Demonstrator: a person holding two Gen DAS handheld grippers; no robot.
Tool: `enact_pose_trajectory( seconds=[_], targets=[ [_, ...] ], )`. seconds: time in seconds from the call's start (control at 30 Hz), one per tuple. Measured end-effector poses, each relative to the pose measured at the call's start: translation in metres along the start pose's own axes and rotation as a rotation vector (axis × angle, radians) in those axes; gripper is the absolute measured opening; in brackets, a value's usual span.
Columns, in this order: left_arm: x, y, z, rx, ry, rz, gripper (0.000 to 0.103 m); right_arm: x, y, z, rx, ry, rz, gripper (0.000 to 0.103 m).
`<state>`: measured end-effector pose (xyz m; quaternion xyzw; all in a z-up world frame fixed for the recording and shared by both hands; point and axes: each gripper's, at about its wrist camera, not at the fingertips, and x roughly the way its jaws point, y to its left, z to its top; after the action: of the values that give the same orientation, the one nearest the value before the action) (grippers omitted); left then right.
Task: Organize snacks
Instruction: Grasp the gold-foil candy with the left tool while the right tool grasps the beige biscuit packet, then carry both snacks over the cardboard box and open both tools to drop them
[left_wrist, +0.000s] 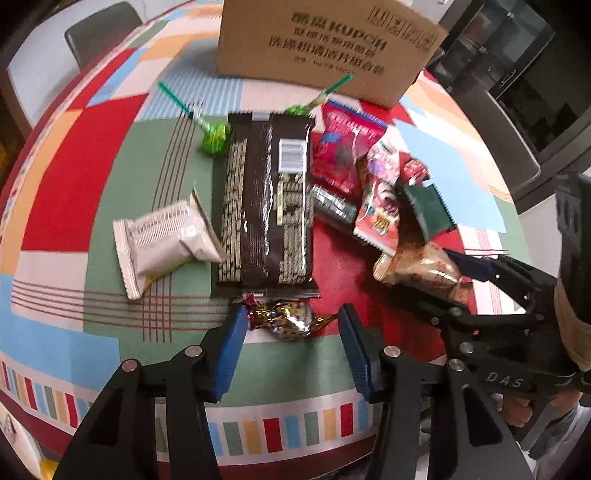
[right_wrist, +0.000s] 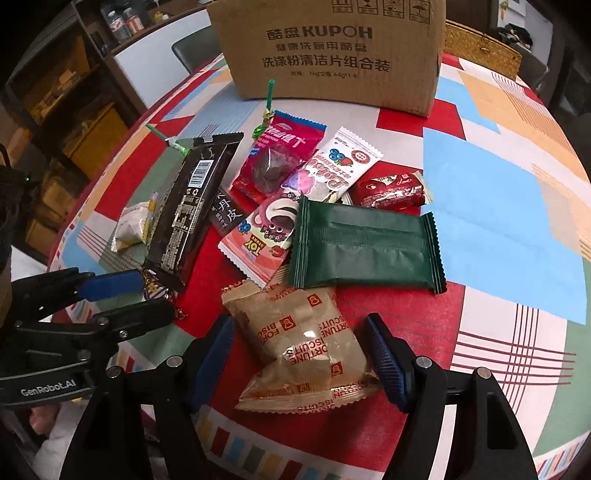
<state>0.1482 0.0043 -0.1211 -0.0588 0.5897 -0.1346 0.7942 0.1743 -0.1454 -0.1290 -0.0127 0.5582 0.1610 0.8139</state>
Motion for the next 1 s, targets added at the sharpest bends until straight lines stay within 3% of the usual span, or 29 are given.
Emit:
enact_pose_trajectory(
  seconds=[0.3,0.37,0.43,0.53,1.0],
  targets=[
    [0.000,0.002,0.000,-0.004,-0.018,-0.003,0.038,0.002,0.001,0.001,-0.011,-0.004,-0.019,0.072],
    [0.001,0.001,0.000,-0.001,-0.018,-0.014,0.033,0.002,0.003,0.000,-0.018,-0.004,-0.023,0.067],
    [0.001,0.000,-0.001,0.003,-0.019,-0.030,0.032,0.001,0.004,-0.002,-0.021,-0.007,-0.033,0.054],
    [0.000,-0.003,-0.003,0.014,-0.016,-0.057,0.030,-0.001,0.005,-0.003,-0.018,-0.010,-0.031,0.047],
    [-0.034,-0.018,-0.015,0.079,-0.137,-0.041,0.030,-0.030,0.018,-0.017,-0.021,-0.070,0.001,0.045]
  ],
)
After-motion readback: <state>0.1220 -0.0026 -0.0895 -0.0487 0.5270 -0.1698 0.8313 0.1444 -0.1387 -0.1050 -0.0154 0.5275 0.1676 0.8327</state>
